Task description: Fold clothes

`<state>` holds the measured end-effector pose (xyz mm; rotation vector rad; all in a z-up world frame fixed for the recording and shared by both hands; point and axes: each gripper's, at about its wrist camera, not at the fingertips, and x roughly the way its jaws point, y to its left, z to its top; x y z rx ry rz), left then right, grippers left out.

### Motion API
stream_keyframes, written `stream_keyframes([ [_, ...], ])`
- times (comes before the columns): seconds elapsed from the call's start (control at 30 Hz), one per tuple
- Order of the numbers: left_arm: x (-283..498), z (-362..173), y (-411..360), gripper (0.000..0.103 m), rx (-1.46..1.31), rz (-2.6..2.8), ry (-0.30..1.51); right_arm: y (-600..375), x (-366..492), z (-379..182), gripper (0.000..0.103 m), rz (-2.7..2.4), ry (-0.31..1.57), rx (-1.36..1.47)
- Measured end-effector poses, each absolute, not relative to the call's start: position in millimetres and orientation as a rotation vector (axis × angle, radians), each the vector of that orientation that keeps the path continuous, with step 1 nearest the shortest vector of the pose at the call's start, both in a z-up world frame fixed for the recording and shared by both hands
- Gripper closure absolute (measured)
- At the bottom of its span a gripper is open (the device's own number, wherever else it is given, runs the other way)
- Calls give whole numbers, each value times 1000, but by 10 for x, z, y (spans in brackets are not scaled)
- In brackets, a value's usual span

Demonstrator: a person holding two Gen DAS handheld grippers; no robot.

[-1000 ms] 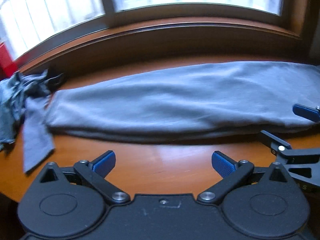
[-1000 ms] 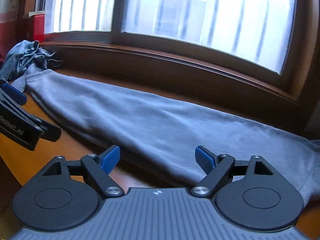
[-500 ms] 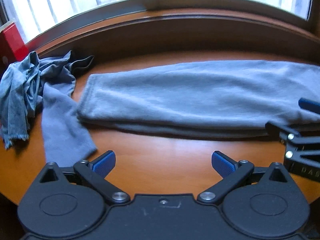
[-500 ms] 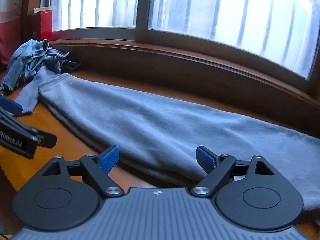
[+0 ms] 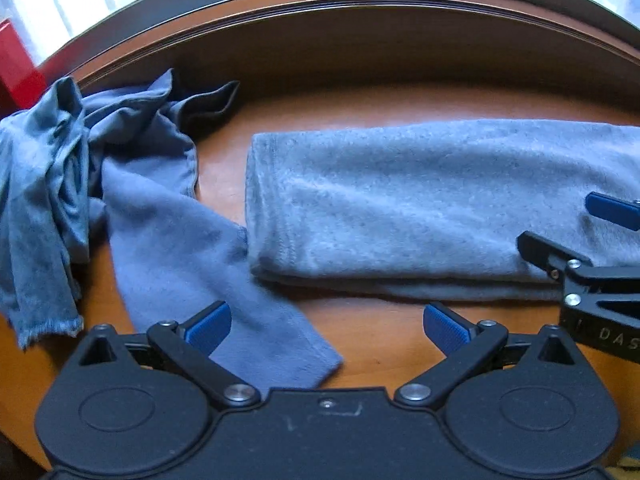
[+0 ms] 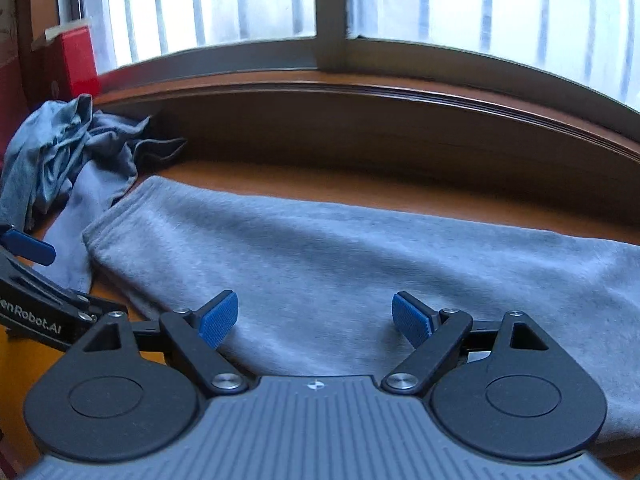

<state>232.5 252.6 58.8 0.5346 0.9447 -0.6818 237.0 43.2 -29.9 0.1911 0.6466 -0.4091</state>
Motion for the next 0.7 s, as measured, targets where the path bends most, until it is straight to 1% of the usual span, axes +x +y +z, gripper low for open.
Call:
stream_keyframes([
  [0.17,2467,583,2720,0,592,-781,909,722,2406,-248,16,-490,653,230],
  [0.27,2593,514,2889,0,632,-855,901,923,2392,-201,16,-575,620,271],
  [0.4,2829,422,3100,0,600,-969,948,1245,2457,-168,16,-686,635,295],
  [0.57,3067,377,3420,0,617,-1008,910,1687,2512,-116,16,-727,634,245],
  [0.7,3315,402,3781,0,610,-965,945,1889,2735,-94,16,-654,621,148],
])
